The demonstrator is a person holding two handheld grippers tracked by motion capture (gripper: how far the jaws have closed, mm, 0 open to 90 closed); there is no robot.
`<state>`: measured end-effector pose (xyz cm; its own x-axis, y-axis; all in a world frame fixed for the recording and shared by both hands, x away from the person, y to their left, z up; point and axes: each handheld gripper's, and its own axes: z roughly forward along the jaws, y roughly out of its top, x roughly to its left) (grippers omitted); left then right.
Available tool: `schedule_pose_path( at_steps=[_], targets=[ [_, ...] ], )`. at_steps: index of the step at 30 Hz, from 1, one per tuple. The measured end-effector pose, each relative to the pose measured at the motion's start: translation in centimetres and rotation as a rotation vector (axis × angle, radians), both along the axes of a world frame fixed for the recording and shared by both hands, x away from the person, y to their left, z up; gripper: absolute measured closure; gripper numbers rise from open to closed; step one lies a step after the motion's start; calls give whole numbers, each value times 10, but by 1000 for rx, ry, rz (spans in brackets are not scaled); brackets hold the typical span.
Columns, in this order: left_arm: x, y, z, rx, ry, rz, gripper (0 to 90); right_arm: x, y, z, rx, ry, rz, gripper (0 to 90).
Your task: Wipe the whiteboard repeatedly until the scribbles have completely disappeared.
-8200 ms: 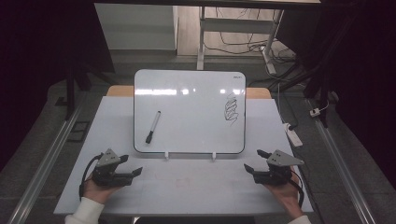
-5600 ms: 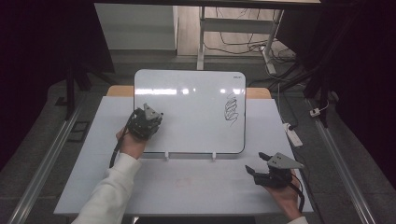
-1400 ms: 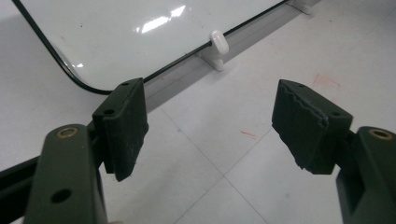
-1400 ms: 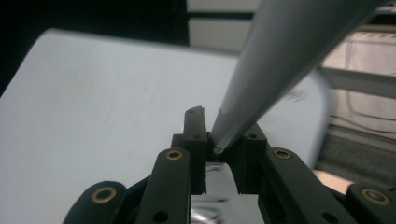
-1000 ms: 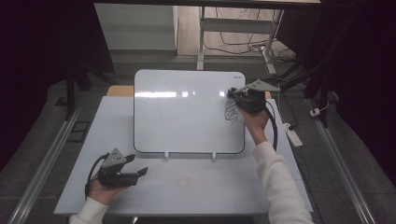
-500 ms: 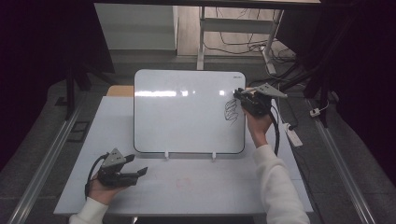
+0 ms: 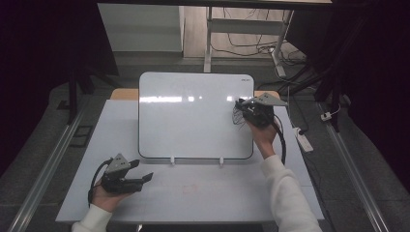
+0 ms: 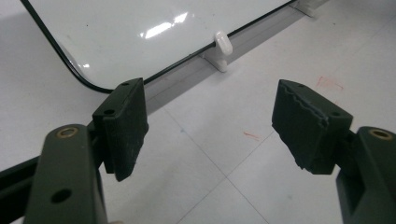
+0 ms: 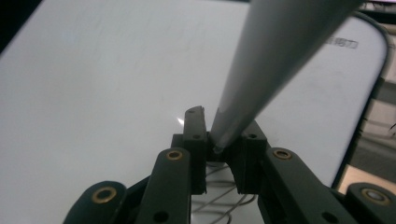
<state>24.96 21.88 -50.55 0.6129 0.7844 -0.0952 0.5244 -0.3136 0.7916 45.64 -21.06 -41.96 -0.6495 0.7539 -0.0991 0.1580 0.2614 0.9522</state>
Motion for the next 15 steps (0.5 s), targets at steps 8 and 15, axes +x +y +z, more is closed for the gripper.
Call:
schedule_pose_path(
  at_steps=[8,15],
  targets=[
    [0,-2,1,2,-3,-2,275,-5,1,-8,28,12,19,779],
    [0,-2,1,2,-4,-4,276,1,-7,-4,122,32,-34,780]
  ],
)
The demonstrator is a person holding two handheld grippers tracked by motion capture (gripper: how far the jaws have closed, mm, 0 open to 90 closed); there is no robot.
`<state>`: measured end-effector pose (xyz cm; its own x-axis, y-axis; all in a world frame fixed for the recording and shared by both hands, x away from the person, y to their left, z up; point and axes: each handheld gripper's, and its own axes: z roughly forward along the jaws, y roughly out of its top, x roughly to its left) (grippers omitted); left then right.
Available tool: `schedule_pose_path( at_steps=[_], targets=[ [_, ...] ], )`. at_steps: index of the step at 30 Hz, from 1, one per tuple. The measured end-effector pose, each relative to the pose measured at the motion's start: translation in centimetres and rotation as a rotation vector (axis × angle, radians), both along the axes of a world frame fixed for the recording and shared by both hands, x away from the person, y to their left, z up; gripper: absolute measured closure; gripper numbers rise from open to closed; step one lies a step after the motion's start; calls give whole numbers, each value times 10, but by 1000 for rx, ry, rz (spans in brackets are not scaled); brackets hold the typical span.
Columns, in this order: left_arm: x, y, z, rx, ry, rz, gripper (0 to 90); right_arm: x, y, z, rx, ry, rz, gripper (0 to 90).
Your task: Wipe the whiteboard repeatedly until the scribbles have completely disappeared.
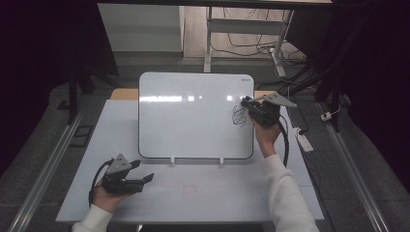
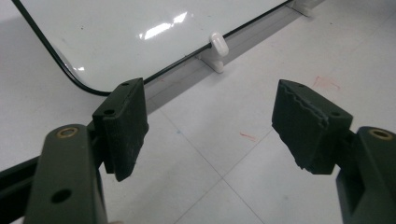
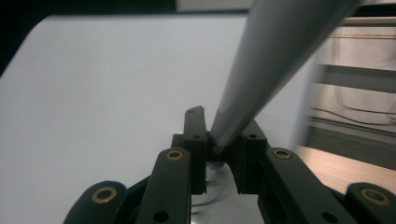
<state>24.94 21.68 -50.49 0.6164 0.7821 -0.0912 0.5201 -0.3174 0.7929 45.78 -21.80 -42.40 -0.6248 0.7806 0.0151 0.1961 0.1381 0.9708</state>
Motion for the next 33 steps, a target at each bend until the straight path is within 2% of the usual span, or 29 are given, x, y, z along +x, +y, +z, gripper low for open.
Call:
schedule_pose_path(
  at_steps=[1,2,4,6,7,8,10,11,12,14,17,18,19,21,22,23,24,25,28,30,31,32,33],
  targets=[
    [1,0,0,1,3,3,276,-7,17,-6,-82,-16,84,780],
    [1,0,-1,1,3,3,276,-7,17,-6,-82,-16,84,780],
    [0,0,0,3,2,2,276,-3,12,-3,-73,-20,66,780],
    [-2,0,0,4,-3,0,276,3,-3,3,12,-17,-25,780],
    [-2,0,1,4,-5,0,276,5,-5,3,33,-10,-33,780],
    [-2,0,1,1,-5,3,276,-1,6,0,-31,-11,16,780],
    [0,2,0,-1,1,6,276,-9,21,-6,-119,-12,108,780],
    [0,2,-1,0,2,7,276,-11,22,-6,-154,-28,114,780],
    [0,1,-1,2,2,6,276,-9,16,-3,-142,-26,95,780],
    [-1,1,-1,4,1,4,276,-1,-5,2,-23,-11,-12,780],
    [-1,-1,1,4,-5,-2,276,-2,-5,-2,6,11,-13,779],
    [-1,-1,0,4,-3,1,276,-14,17,-10,-109,-10,85,780],
    [0,-1,0,3,0,2,276,-19,25,-12,-161,-29,109,780],
    [0,-1,-1,8,2,3,276,-19,25,-11,-175,-38,107,780],
    [-1,-1,-1,8,2,2,276,-15,19,-8,-138,-30,88,780],
    [-2,-2,0,9,-1,-1,276,-5,-3,-1,-42,-26,-12,780],
    [-2,-2,0,7,-3,-2,276,-5,-3,-1,-42,-26,-12,780],
    [-2,-2,0,6,-4,-3,276,2,-14,2,27,-12,-55,779],
    [-1,0,0,4,-1,2,277,-1,-6,-1,7,-15,-29,779],
    [0,0,-1,4,3,3,276,-9,11,-7,-65,-3,66,779],
    [0,0,-1,4,2,3,277,-15,16,-10,-132,-25,96,780],
    [-1,0,-1,3,1,2,277,-15,16,-10,-132,-25,96,780],
    [-1,0,-1,6,0,2,277,-12,10,-8,-111,-17,85,780]
  ],
)
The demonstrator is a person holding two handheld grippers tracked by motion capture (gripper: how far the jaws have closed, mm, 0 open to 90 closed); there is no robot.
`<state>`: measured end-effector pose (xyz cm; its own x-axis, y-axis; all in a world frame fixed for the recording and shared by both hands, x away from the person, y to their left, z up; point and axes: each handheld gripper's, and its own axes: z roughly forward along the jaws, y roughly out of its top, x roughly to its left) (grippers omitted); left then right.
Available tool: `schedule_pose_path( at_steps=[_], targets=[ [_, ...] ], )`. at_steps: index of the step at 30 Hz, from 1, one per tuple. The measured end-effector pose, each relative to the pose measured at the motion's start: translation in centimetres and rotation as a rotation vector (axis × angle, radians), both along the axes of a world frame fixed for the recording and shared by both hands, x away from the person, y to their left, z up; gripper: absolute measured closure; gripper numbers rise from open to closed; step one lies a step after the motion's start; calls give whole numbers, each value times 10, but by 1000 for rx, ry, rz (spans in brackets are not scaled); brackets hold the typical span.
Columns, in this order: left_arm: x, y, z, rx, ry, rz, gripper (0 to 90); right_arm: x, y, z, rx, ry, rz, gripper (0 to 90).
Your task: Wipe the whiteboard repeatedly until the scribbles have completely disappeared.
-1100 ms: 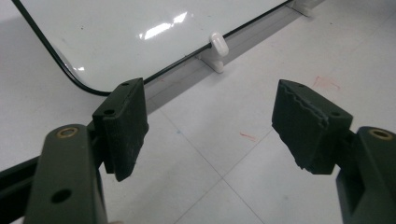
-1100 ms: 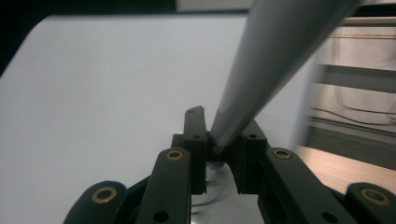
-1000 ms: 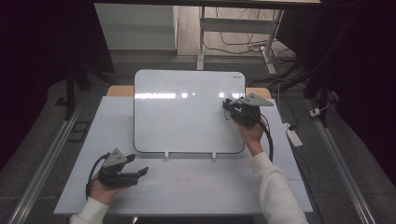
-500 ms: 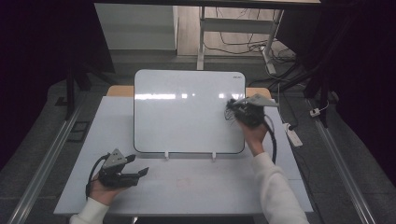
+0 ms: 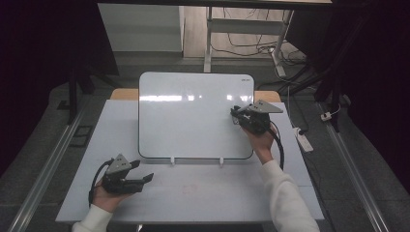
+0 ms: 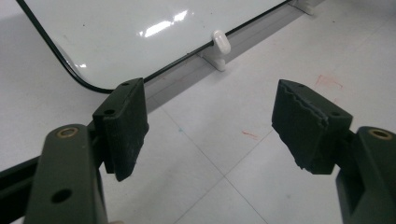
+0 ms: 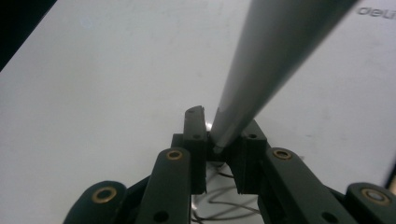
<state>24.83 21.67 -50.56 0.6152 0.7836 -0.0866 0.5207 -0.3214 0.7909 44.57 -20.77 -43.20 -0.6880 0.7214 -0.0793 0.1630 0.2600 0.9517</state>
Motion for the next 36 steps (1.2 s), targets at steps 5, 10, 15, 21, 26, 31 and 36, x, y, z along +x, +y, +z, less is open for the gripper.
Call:
schedule_pose_path(
  at_steps=[5,10,15,21,26,31,36],
  targets=[
    [-1,-1,1,-3,-6,-2,276,8,-23,7,84,-11,-121,780],
    [0,0,0,-3,1,2,276,4,-14,6,7,-27,-77,780],
    [0,0,1,-5,-3,1,277,4,-17,7,34,-19,-115,779],
    [0,0,0,0,-1,-2,277,0,-16,5,-5,-26,-106,780],
    [1,-1,1,-3,0,1,277,-9,-3,-5,-16,-5,-39,780],
    [0,-1,0,0,-1,0,277,-4,-15,2,3,-26,-103,780],
    [1,0,0,-3,3,3,278,-12,-2,-5,-41,-9,-39,780]
  ],
)
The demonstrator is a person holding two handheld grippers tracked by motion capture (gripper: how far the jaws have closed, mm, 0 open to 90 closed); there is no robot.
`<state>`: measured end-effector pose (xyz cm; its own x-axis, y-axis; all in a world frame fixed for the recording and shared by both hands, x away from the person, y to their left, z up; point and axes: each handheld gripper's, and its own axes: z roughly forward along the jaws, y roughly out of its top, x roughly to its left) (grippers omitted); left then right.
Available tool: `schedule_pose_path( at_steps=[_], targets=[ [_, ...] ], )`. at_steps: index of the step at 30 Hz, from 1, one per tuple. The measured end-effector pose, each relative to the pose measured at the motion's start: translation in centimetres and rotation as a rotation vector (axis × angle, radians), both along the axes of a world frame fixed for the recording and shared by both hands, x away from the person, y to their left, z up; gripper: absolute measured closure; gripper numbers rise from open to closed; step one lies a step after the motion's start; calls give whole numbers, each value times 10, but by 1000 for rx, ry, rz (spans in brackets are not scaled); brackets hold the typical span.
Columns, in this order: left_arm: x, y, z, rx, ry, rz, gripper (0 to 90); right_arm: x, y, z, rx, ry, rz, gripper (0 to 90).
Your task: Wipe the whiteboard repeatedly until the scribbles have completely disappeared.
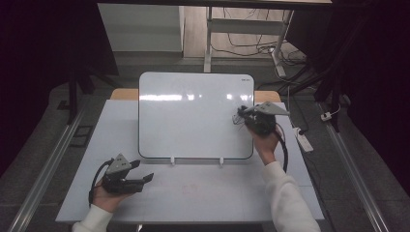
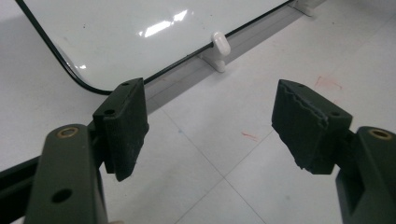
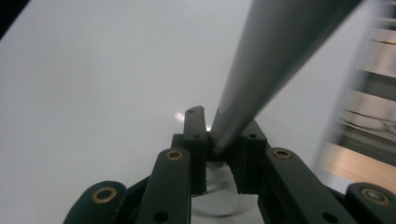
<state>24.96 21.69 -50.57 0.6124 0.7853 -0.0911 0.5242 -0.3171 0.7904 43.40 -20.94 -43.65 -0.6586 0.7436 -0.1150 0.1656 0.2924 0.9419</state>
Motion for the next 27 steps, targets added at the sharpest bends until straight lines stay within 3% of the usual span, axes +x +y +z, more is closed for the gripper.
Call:
schedule_pose_path(
  at_steps=[2,4,6,8,10,12,14,16,17,19,20,21,22,23,24,25,26,27],
  targets=[
    [-1,0,0,1,-1,-3,277,-3,5,0,-70,-23,20,779],
    [-2,-1,1,1,-4,-3,277,2,-7,5,-25,-28,-42,780],
    [-2,-1,1,1,-7,-3,277,8,-20,7,61,-2,-92,779],
    [-1,-1,1,-1,-5,-2,277,4,-14,4,67,8,-77,780],
    [0,-1,0,1,-1,-2,277,-3,1,-2,-11,8,14,780],
    [-1,-1,1,1,-3,-3,277,-1,-3,-1,-7,7,12,780],
    [-2,-1,1,-1,-4,-2,277,7,-19,4,87,12,-75,780],
    [-2,0,2,-5,-7,-1,277,11,-26,5,147,30,-102,780],
    [-1,0,2,-7,-6,1,277,8,-21,4,121,22,-96,780],
    [0,0,1,-6,-1,1,277,1,-3,-1,40,25,-4,780],
    [0,0,0,-4,1,0,277,-2,6,-1,-41,-8,25,780],
    [0,0,0,-4,0,-2,277,-2,6,-1,-41,-8,25,780],
    [-1,0,1,-3,-3,-3,277,5,-5,4,30,-11,-42,780],
    [-1,0,1,-3,-4,-4,277,5,-5,4,30,-11,-42,780],
    [-2,0,1,-3,-5,-4,277,8,-11,6,83,-4,-82,780],
    [-2,0,1,-5,-6,-2,277,10,-12,6,118,10,-87,780],
    [-1,0,1,-7,-5,0,277,8,-8,4,108,16,-66,780],
    [-1,0,1,-8,-4,1,277,5,1,1,65,13,-20,780]
  ],
)
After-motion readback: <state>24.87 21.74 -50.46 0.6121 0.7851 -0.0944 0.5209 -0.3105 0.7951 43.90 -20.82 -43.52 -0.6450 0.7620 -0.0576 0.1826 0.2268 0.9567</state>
